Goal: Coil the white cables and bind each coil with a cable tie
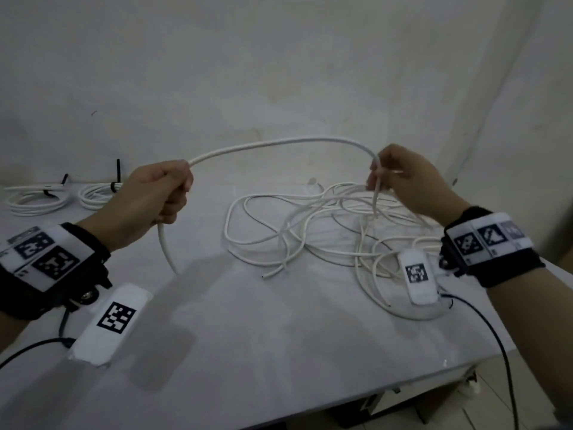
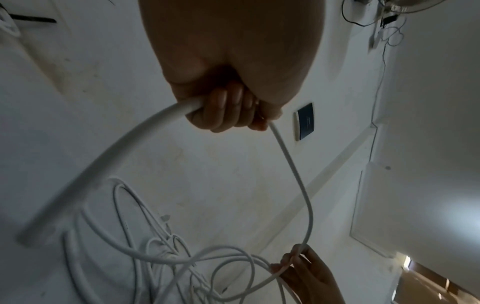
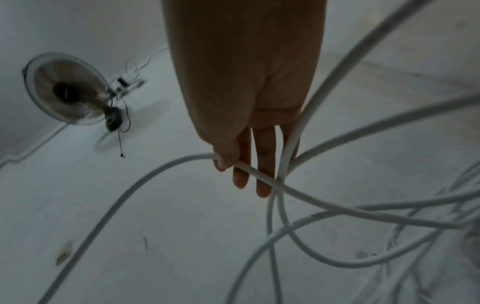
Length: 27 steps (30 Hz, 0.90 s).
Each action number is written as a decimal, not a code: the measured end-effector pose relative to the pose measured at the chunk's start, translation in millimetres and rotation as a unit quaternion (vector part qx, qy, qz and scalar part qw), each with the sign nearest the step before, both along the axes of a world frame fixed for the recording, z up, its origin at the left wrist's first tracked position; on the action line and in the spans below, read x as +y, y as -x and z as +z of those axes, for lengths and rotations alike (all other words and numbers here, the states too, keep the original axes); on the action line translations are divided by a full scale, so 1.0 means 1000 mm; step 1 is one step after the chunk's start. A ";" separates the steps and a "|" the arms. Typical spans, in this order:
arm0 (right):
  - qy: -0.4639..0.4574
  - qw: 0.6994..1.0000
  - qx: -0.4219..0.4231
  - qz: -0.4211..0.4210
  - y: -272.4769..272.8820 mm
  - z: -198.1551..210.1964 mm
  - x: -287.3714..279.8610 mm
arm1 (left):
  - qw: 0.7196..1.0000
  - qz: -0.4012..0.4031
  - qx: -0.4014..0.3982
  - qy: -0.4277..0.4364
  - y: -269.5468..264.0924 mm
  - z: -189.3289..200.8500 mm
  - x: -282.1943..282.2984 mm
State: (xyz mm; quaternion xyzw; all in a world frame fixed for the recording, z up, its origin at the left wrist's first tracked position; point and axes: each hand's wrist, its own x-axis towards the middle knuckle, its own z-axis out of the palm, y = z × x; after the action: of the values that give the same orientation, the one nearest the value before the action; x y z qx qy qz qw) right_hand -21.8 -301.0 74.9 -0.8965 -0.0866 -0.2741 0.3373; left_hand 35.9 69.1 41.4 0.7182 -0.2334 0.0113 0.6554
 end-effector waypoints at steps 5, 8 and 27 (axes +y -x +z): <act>-0.110 0.990 -0.086 0.010 -0.009 0.047 0.010 | 0.998 -0.011 0.046 0.037 0.003 -0.002 0.001; -0.154 0.978 -0.134 0.038 -0.008 0.065 0.020 | 0.995 -0.025 0.060 0.073 0.003 -0.005 -0.001; -0.107 0.984 0.076 0.117 0.014 -0.024 0.046 | 0.927 -0.105 0.101 0.347 -0.014 0.007 -0.002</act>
State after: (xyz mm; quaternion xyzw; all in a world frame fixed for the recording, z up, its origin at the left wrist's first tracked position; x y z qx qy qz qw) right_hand -35.4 -254.7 50.8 -0.8574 -0.1351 -0.1712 0.4663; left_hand 50.3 67.0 48.4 0.4147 -0.2218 -0.0498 0.8811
